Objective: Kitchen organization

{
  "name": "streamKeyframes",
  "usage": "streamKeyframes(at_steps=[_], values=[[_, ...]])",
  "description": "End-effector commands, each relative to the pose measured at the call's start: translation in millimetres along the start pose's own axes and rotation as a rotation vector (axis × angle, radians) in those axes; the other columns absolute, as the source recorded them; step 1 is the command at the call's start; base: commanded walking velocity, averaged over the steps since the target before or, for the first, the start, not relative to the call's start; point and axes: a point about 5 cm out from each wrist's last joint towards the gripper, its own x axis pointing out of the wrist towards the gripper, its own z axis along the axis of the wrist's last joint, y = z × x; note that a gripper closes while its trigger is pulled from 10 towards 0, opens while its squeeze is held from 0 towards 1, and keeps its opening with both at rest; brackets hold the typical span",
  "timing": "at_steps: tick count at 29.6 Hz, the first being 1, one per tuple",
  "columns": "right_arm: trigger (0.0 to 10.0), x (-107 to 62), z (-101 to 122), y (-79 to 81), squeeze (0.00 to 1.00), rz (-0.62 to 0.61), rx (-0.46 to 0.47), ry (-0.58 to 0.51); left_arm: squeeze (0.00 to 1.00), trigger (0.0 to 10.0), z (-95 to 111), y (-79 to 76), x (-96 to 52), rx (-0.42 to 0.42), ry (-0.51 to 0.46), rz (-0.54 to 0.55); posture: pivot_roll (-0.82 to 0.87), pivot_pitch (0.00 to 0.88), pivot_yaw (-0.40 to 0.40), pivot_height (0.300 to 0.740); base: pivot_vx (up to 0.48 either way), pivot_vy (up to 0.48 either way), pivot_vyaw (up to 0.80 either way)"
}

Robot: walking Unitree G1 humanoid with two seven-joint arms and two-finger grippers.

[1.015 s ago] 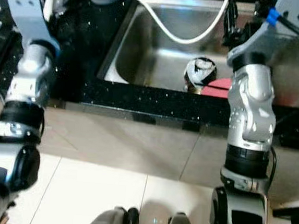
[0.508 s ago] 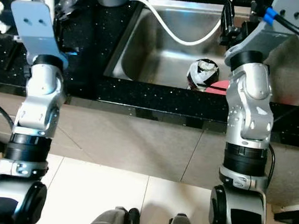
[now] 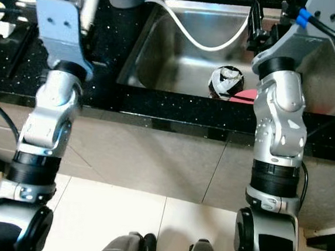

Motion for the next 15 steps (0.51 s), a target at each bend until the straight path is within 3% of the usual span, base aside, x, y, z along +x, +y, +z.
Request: streamKeyframes(at_steps=[1,3,4,7,12,15], values=[[10.0,0.2,2,0.8,0.00,0.010,0.010,-0.016,0.00,10.0,0,-6.7,-4.6,-0.024,0.008,-0.050,-0.08,0.198,0.113,0.740,0.000,0.000,0.00],[10.0,0.4,2,0.7,0.00,0.011,0.011,-0.015,0.00,10.0,3,-21.8,-8.6,-0.056,0.000,-0.142,-0.08,0.198,0.112,0.740,0.000,0.000,0.00],[10.0,0.4,2,0.7,0.00,0.011,0.011,-0.015,0.00,10.0,3,-21.8,-8.6,-0.056,0.000,-0.142,-0.08,0.198,0.112,0.740,0.000,0.000,0.00],[10.0,0.5,1,2.3,0.00,0.023,0.011,-0.011,0.00,10.0,12,-37.7,-15.7,-0.189,0.005,-0.371,-0.09,0.196,0.110,0.740,0.000,0.000,0.00],[10.0,0.2,0,3.6,0.00,0.041,0.010,-0.002,0.00,10.0,20,-33.8,-19.3,-0.217,-0.017,-0.501,-0.09,0.196,0.109,0.740,0.000,0.000,0.00],[10.0,-3.2,-7,10.6,0.00,0.126,0.149,0.064,0.00,10.0,32,-9.6,-27.8,-0.257,-0.027,-0.709,-0.08,0.195,0.109,0.740,0.000,0.000,0.00]])
